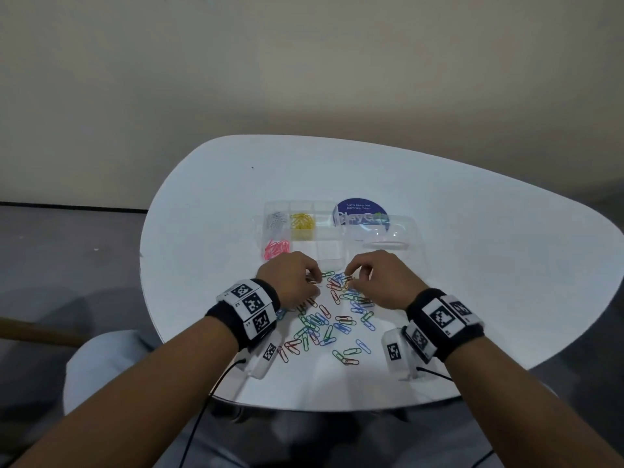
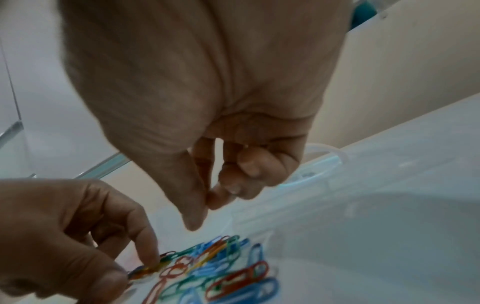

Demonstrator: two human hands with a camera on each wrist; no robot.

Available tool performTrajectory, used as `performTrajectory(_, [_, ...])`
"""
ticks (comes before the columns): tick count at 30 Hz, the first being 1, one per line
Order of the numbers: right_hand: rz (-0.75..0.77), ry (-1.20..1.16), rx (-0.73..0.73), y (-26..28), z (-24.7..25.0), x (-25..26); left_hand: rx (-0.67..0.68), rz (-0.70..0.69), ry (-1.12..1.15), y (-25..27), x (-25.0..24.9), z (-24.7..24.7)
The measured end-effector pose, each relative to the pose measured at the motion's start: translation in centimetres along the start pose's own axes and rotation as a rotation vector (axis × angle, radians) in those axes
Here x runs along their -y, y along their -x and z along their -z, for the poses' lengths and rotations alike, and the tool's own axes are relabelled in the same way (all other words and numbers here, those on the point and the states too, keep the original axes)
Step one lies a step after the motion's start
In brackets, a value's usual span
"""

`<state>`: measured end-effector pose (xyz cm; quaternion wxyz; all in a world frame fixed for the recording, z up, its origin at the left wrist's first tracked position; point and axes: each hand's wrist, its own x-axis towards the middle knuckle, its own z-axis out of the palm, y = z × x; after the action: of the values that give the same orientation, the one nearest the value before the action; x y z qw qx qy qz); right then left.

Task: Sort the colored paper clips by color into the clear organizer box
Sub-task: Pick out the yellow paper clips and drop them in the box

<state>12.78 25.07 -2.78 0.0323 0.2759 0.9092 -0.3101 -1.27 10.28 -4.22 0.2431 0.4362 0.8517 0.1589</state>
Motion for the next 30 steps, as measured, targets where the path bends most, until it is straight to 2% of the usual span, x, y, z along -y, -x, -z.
performTrajectory(5, [0.045,0.208,0.098,-0.7,-0.3,0.4,-0.005,-0.04,-0.048,-0.1,-1.1,-0.4])
performTrajectory(10, [0.082,0.327,0.062,-0.7,-0.7,0.1,-0.039,-0.071,-0.134,-0.2,-1.5,-0.7])
performTrajectory(13, [0.085,0.334,0.039,-0.5,-0.8,-0.3,-0.013,-0.062,-0.112,-0.1,-1.1,-0.7])
performTrajectory(17, [0.081,0.159,-0.011,0.1,-0.4,-0.9,-0.015,-0.007,-0.001,0.5,0.7,0.1])
performTrajectory(22, [0.056,-0.117,-0.064,0.3,-0.8,-0.2,-0.034,0.01,0.022,1.0,1.6,0.6])
performTrajectory(27, [0.033,-0.253,-0.077,0.1,-1.8,0.8,-0.088,-0.021,-0.1,1.0,0.2,0.0])
performTrajectory(30, [0.03,-0.3,-0.071,0.1,-2.3,1.3,-0.106,-0.087,-0.209,0.9,-0.4,-0.2])
